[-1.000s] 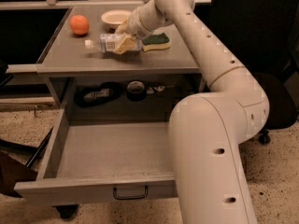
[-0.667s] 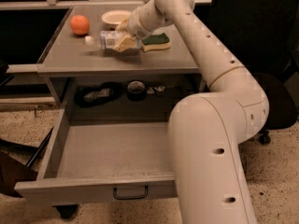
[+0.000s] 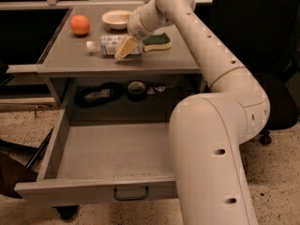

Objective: Pick blue plastic bottle from top drawer and place on counter

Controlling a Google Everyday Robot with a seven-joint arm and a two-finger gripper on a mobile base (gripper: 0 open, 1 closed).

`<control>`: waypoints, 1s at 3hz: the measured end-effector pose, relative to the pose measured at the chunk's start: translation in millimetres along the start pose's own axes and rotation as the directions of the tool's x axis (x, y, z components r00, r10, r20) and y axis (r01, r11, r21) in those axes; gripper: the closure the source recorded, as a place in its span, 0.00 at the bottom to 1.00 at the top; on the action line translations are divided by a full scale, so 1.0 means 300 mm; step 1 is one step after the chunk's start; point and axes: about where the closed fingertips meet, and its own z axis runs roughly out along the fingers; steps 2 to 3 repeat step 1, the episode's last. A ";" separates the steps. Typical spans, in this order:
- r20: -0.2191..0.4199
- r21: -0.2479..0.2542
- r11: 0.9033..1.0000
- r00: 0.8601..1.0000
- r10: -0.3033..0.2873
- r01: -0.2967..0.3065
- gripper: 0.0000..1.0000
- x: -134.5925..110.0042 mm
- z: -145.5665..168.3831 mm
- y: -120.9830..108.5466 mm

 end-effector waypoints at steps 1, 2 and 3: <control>0.000 0.000 1.000 1.000 0.000 0.000 0.00 0.000 0.000 0.000; 0.000 0.000 1.000 1.000 0.000 0.000 0.00 0.000 0.000 0.000; 0.000 0.000 1.000 1.000 0.000 0.000 0.00 0.000 0.000 0.000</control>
Offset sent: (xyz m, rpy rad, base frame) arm 0.0000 0.0000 0.0000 0.0000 0.0000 0.0000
